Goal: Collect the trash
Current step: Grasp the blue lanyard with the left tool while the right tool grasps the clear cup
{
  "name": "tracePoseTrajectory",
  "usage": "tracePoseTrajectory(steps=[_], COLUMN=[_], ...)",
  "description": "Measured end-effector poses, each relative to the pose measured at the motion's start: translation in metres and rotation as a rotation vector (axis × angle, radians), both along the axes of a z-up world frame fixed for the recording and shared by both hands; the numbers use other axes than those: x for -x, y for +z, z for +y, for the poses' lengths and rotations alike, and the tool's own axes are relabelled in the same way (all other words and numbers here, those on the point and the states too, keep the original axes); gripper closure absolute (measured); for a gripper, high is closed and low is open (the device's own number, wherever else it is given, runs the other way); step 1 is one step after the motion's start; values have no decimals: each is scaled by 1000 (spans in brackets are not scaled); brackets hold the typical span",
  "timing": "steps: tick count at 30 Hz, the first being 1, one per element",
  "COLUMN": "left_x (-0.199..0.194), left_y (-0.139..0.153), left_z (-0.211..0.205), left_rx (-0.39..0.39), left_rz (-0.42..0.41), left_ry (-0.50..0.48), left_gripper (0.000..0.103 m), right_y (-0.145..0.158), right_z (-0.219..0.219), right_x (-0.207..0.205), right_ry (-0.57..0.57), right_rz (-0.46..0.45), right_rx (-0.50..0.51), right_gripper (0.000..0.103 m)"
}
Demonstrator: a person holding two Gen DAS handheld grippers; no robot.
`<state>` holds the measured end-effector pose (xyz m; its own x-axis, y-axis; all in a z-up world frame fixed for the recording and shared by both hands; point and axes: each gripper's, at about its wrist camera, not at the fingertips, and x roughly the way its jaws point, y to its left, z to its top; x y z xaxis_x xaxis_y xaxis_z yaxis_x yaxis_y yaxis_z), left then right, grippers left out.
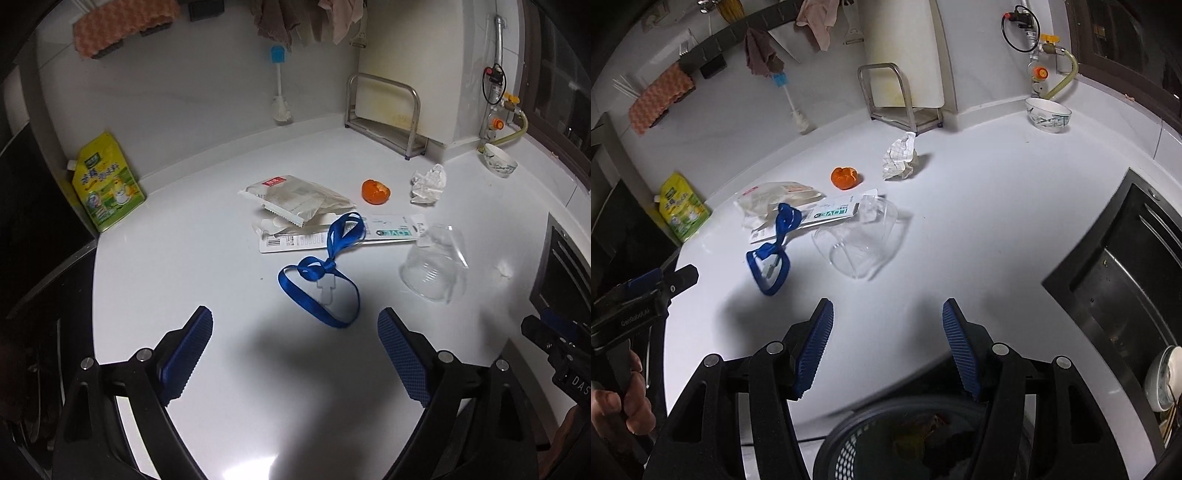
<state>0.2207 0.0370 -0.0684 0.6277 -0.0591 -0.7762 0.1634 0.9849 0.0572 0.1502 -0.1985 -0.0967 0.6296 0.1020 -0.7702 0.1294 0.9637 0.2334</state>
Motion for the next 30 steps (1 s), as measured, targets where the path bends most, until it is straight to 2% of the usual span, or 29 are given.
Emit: tracePoseTrajectory(steps=[8,11,17,27,29,30], left_x=[-44,-53,-65,-70,-71,-72], left_y=[-32,-40,-51,-64,-65,-66], left_z=[5,5,7,12,12,11], left_rx=[16,17,26,40,44,45], left_rz=[53,62,72,89,91,94], left_ry=[-46,-64,-68,-70,-70,-71], left_gripper=[14,14,14,14,14,14], right_y=[-28,-35,-52,-60,-61,-62], right_z=[20,29,39,44,44,44], right_x=[-45,-58,-79,-100,-103,-104], right_ry=[-35,-34,-58,-87,-89,-88], right_rz=[20,20,48,45,43,45], right_rx=[-3,31,112,151,149,147], right_gripper=[44,44,44,44,46,53])
